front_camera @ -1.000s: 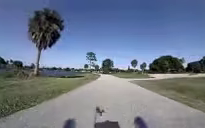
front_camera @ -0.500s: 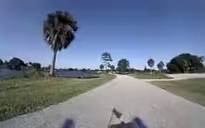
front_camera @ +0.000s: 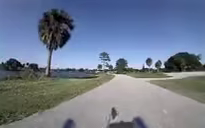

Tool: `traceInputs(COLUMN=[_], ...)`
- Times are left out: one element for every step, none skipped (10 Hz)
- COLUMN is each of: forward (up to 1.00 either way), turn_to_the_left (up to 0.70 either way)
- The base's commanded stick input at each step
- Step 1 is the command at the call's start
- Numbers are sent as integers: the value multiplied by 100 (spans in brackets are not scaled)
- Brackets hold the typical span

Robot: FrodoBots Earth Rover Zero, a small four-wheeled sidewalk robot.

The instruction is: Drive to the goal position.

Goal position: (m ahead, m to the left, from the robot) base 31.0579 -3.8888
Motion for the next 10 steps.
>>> traceInputs(forward=[70,70,70,70,70,70,70,70,70,70], turn_to_the_left=[0,0,0,0,0,0,0,0,0,0])
